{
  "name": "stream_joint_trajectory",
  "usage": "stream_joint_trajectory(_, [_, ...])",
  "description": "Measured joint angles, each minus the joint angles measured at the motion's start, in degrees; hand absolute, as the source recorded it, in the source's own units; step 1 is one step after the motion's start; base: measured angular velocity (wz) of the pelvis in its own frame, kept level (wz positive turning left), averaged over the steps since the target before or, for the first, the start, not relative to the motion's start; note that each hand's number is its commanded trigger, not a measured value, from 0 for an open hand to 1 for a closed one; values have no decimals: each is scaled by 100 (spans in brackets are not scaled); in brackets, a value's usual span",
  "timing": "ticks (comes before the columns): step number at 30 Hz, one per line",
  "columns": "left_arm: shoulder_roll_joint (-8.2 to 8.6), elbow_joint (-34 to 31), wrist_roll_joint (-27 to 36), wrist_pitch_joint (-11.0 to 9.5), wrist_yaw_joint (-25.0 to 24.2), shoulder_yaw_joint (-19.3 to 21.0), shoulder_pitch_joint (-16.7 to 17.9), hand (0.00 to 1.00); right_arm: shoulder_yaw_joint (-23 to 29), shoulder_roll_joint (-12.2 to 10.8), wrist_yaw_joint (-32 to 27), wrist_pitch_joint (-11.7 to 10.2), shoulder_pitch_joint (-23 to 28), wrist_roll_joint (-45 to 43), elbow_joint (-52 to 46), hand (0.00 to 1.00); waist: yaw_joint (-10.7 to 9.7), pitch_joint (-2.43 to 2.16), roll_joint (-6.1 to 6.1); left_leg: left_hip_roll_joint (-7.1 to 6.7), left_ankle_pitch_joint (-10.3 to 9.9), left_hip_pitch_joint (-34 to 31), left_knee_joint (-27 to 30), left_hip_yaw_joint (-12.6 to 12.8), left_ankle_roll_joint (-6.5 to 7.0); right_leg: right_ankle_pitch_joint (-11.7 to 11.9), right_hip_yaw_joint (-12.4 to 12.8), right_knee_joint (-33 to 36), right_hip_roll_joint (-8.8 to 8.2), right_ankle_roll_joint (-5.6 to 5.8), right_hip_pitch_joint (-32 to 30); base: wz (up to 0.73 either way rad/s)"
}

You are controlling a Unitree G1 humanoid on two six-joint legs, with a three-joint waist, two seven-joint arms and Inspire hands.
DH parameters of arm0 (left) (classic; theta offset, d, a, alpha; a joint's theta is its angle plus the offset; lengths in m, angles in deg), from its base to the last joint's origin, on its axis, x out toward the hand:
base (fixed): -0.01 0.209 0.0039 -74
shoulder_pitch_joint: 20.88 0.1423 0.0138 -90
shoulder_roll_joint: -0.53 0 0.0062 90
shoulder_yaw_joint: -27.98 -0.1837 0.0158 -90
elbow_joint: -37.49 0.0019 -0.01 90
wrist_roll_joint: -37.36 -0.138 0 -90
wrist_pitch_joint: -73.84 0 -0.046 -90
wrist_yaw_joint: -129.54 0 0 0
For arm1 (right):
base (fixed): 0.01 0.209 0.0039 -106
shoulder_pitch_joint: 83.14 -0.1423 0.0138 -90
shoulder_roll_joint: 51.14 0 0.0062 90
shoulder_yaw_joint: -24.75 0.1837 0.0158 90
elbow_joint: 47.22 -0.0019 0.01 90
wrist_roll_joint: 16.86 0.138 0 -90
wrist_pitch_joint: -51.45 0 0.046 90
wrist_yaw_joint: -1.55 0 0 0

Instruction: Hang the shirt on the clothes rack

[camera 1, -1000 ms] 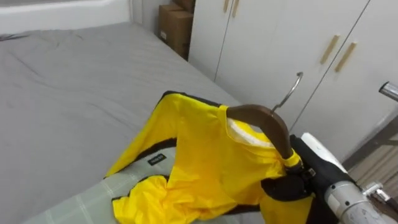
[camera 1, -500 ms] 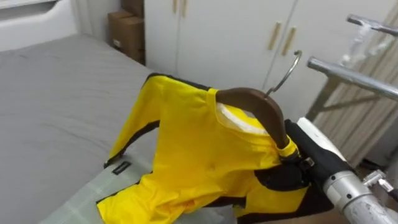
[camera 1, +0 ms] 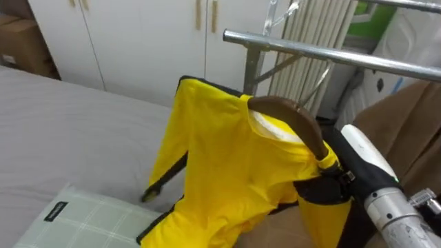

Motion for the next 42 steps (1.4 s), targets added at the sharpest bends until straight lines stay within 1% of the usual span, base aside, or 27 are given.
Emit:
stream_joint_trajectory(1, [6, 17, 22, 1, -7, 0, -1, 0, 0, 0, 0, 3, 11, 4, 0, 100, -5, 2, 4, 6, 0, 4, -3, 57, 0, 34, 57, -33, 20, 16, -8, -53])
stream_joint_trajectory(2, [15, 37, 24, 8, -17, 0, -1, 0, 1, 0, 0, 4, 23, 14, -1, 100, -10, 3, 6, 26, -2, 8, -28, 188, 2, 126, 157, -97, 93, 42, -42, -58])
stream_joint_trajectory(3, [28, 43, 23, 23, -20, 6, -4, 0, 1, 0, -1, 4, 30, -14, 0, 100, -10, 3, 6, 75, 6, 2, -97, 384, 27, 272, 217, -269, 128, 91, -23, -66])
stream_joint_trajectory(4, [36, 50, 24, 37, -20, 6, -5, 0, -3, -2, -1, 5, 33, -39, 0, 100, 17, 2, 5, 148, 22, 15, -148, 539, 49, 371, 250, -399, 136, 107, 8, -87])
stream_joint_trajectory(5, [61, 67, 16, 59, -20, 50, -9, 0, -7, -12, -5, 5, 37, -92, -1, 100, 116, 36, 65, 269, 44, 31, -241, 834, 59, 441, -57, -393, 60, 133, 11, -104])
stream_joint_trajectory(6, [122, 102, 2, 125, -20, 172, -11, 0, 0, -17, -12, 20, 104, -201, -7, 100, 192, 31, 89, 328, 45, 121, -271, 1031, 52, 83, -875, 191, -205, 96, -29, -93])
stream_joint_trajectory(7, [134, 102, 3, 150, -20, 206, -12, 0, 4, -16, -22, 38, 129, -261, -7, 100, 188, 39, 102, 332, 44, 163, -291, 1082, 50, -146, -1090, 434, -354, 146, 9, -71])
stream_joint_trajectory(8, [136, 102, 8, 154, -22, 220, -11, 0, -2, -19, -25, 66, 145, -364, -5, 100, 208, 35, 89, 319, 57, 241, -365, 1215, 28, -468, -1330, 779, -652, 261, 78, -48])
stream_joint_trajectory(9, [135, 102, 8, 180, -25, 215, -12, 0, -13, -25, -26, 66, 140, -417, -11, 100, 205, -14, 4, 283, 75, 293, -403, 1285, -3, -613, -1382, 846, -873, 419, 147, -45])
stream_joint_trajectory(10, [127, 102, 8, 185, -25, 215, -24, 0, -15, -34, -29, 66, 132, -424, -15, 100, 183, -4, -43, 254, 83, 299, -400, 1291, -20, -649, -1327, 770, -887, 458, 159, -29])
stream_joint_trajectory(11, [136, 101, 4, 187, -31, 216, -39, 0, -14, -32, -34, 88, 135, -411, -13, 100, 149, -3, -69, 227, 104, 300, -374, 1291, -58, -677, -1299, 575, -866, 419, 200, -19])
stream_joint_trajectory(12, [132, 100, 4, 187, -40, 222, -54, 0, -15, -32, -32, 118, 136, -375, -13, 100, 132, -1, -65, 236, 118, 288, -374, 1289, -90, -648, -1201, 434, -785, 372, 237, -18])
stream_joint_trajectory(14, [106, 86, 4, 185, -39, 224, -87, 0, -15, -33, -11, 127, 139, -319, -13, 100, 88, -1, -67, 246, 136, 273, -373, 1293, -130, -605, -1138, 223, -698, 301, 315, -14])
stream_joint_trajectory(15, [103, 87, 4, 185, -39, 221, -135, 0, -21, -32, 0, 127, 137, -318, -28, 100, 53, -4, -77, 262, 155, 253, -372, 1306, -161, -573, -1119, 138, -660, 249, 325, -12])
stream_joint_trajectory(17, [104, 87, 4, 183, -38, 216, -201, 0, -21, -32, 75, 126, 132, -322, -36, 100, 52, 0, -95, 302, 173, 249, -372, 1375, -192, -514, -1017, 53, -591, 196, 328, -22])
stream_joint_trajectory(21, [93, 86, 8, 91, -6, 207, -261, 0, -18, -11, 343, 126, 127, -338, -95, 100, 30, 5, -125, 379, 193, 232, -362, 1431, -248, -414, -963, -51, -506, 121, 329, -15])
stream_joint_trajectory(23, [91, 84, 7, 71, 14, 203, -262, 0, -10, -4, 419, 126, 126, -338, -169, 100, 30, 12, -136, 397, 206, 222, -357, 1430, -268, -406, -985, -55, -488, 109, 324, 0])
stream_joint_trajectory(25, [82, 25, 7, 69, 23, 178, -258, 0, -9, 24, 474, 124, 117, -268, -233, 100, 39, 12, -137, 457, 202, 214, -334, 1440, -285, -406, -1001, -54, -467, 108, 324, 0])
stream_joint_trajectory(26, [68, 7, 7, 69, 23, 177, -258, 0, -9, 26, 524, 124, 79, -212, -247, 100, 34, 13, -135, 471, 176, 194, -262, 1442, -321, -405, -1002, -54, -440, 104, 325, -3])
stream_joint_trajectory(28, [17, 8, 11, 64, 22, 171, -255, 0, -4, 36, 584, 124, 26, -83, -255, 100, 38, 8, -156, 534, 138, 153, -159, 1405, -353, -402, -1018, -55, -409, 70, 331, -5])
stream_joint_trajectory(29, [-8, 8, 11, 14, 22, 171, -224, 0, -2, 40, 609, 123, -28, -78, -257, 100, 35, 10, -169, 572, 115, 139, -97, 1376, -374, -397, -1008, -60, -405, 50, 341, -8])
stream_joint_trajectory(30, [-10, 7, 10, -26, 22, 170, -197, 0, -1, 57, 612, 124, -104, -113, -258, 100, 42, 9, -174, 568, 100, 132, -76, 1194, -391, -405, -1003, -58, -380, 25, 350, -10])
stream_joint_trajectory(32, [-13, -40, -22, -62, 23, 189, -199, 0, 2, 121, 613, 121, -227, -111, -258, 100, 28, 3, -192, 561, 99, 122, -74, 1059, -396, -399, -996, -61, -358, -3, 349, -4])
stream_joint_trajectory(35, [-20, -68, -105, -145, 28, 147, -228, 0, 88, 243, 612, 75, -281, 8, -271, 100, 18, -6, -213, 565, 121, 150, -82, 995, -428, -400, -994, -71, -345, -21, 401, 5])
stream_joint_trajectory(38, [-57, -68, -106, -248, 28, 94, -230, 0, 117, 252, 616, 66, -362, 213, -271, 100, 9, -13, -257, 561, 138, 147, -83, 941, -449, -383, -974, -69, -327, -51, 407, 0])
stream_joint_trajectory(40, [-96, -69, -106, -339, 27, 96, -234, 0, 132, 273, 616, 35, -399, 237, -297, 100, -4, -34, -294, 562, 146, 148, -87, 935, -452, -378, -965, -74, -319, -59, 428, 0])
stream_joint_trajectory(42, [-110, -71, -108, -400, 22, 97, -238, 0, 175, 332, 615, 11, -401, 232, -427, 100, -11, -38, -302, 570, 146, 183, -96, 901, -452, -338, -968, -167, -303, -80, 521, 0])
